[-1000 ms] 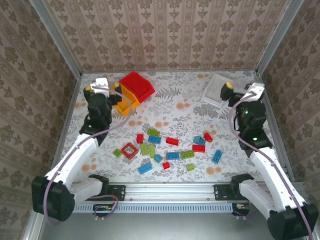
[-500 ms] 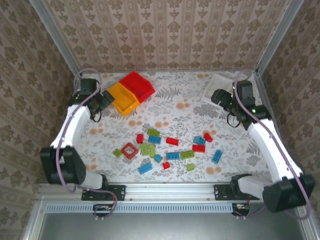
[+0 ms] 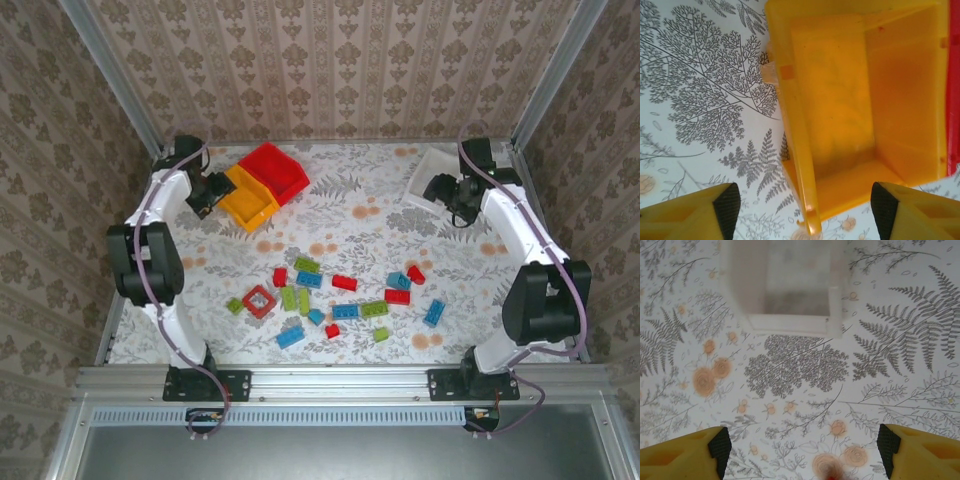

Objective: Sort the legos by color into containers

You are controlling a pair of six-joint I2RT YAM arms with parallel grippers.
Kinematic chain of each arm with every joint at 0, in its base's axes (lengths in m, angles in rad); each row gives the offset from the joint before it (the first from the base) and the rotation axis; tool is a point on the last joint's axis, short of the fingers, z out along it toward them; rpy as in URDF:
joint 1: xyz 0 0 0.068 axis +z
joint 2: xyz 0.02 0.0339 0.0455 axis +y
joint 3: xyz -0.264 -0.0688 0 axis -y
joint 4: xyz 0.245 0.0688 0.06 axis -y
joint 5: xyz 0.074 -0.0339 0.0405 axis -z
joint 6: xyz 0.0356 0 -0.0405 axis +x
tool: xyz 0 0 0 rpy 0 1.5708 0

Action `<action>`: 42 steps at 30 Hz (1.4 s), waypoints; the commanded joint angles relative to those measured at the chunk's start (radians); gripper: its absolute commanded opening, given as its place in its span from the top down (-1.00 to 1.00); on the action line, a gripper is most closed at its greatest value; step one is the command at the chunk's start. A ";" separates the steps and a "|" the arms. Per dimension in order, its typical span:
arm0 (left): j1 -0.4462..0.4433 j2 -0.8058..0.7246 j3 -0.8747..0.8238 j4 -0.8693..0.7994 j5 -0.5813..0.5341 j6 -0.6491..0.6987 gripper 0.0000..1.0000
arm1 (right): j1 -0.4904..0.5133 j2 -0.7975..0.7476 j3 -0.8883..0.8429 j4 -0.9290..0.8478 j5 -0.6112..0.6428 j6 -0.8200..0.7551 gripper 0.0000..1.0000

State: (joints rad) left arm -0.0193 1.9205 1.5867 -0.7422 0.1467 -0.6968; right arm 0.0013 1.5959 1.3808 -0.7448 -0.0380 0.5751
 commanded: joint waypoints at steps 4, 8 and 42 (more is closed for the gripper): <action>-0.042 0.096 0.079 -0.074 -0.016 0.053 -0.16 | -0.064 0.074 0.095 -0.003 0.037 -0.034 -0.60; -0.061 0.121 0.081 -0.082 -0.042 0.078 0.09 | -0.092 0.161 0.155 -0.003 0.063 -0.058 -0.57; -0.211 0.075 0.081 -0.146 -0.135 0.393 1.00 | -0.082 0.620 0.507 -0.044 0.067 -0.218 0.67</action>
State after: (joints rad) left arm -0.2253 2.0270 1.6379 -0.8421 0.0261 -0.3611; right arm -0.1062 2.2021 1.8534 -0.7433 0.0273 0.3897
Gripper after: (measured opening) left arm 0.131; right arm 0.196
